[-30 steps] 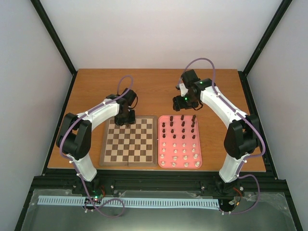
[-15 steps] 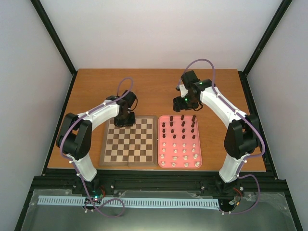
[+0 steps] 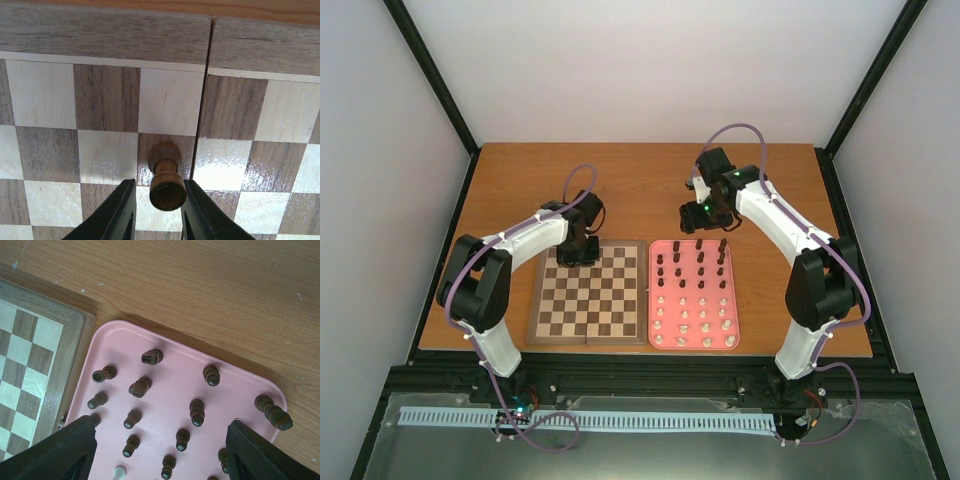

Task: Set up the chess pieces on the board
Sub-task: Pick up the chess piece from the chessboard, then place the chess piece on the chessboard.

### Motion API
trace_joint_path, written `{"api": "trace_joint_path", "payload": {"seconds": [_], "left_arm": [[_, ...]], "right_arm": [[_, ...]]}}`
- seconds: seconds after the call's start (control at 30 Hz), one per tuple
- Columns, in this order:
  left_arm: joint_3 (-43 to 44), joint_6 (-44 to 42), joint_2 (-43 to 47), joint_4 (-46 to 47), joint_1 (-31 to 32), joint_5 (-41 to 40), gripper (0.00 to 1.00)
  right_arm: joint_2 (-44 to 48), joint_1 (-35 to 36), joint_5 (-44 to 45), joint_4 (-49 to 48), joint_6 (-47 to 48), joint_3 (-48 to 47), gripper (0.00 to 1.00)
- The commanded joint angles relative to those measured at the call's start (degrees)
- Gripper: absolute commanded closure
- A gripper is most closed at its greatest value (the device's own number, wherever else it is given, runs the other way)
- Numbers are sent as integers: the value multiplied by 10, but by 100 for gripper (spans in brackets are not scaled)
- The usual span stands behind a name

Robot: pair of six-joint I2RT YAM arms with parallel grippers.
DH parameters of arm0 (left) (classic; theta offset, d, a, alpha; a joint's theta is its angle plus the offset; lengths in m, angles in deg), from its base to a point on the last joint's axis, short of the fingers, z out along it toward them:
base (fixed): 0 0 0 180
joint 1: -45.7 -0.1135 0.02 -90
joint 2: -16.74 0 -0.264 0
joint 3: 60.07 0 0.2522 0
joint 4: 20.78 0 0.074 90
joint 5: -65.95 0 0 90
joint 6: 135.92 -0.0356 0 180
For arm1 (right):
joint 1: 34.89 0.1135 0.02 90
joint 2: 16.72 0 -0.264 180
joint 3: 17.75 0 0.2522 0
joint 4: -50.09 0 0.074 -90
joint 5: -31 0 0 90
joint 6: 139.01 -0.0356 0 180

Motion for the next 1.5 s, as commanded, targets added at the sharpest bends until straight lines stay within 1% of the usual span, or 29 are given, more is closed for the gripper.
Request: {"api": "trace_joint_path", "payload": {"seconds": [0.0,0.13,0.4,0.5,0.6,0.7,0.73,0.9,1.0,1.27,1.47], "left_arm": [[20,2,16,-7,6,2,69],[29,1,19,-13,6,1,70],[45,-3,13,-19,6,-2,80],[45,-3,6,-17,6,-3,82],[45,-4,0,-15,6,-2,88],[48,-5,-3,-17,5,-7,98],[50,-6,-2,-19,5,-11,99],[72,-15,9,-44,1,-33,99],[72,-22,25,-54,-13,-41,99],[22,-43,51,-35,-88,-41,99],[31,-60,37,-30,-117,-41,99]], "right_arm": [[4,-5,5,-5,7,4,30],[3,-5,6,-6,7,6,30],[0,-5,3,-7,7,6,30],[-1,-6,3,-6,7,5,30],[-2,-6,5,-6,7,5,30],[-2,-5,7,-6,7,5,30],[-3,-5,7,-5,8,5,30],[-5,-6,7,-6,8,4,30],[-5,-5,5,-6,7,5,30],[-6,-6,-2,-7,7,7,30],[-12,-5,-7,-5,8,3,31]]}}
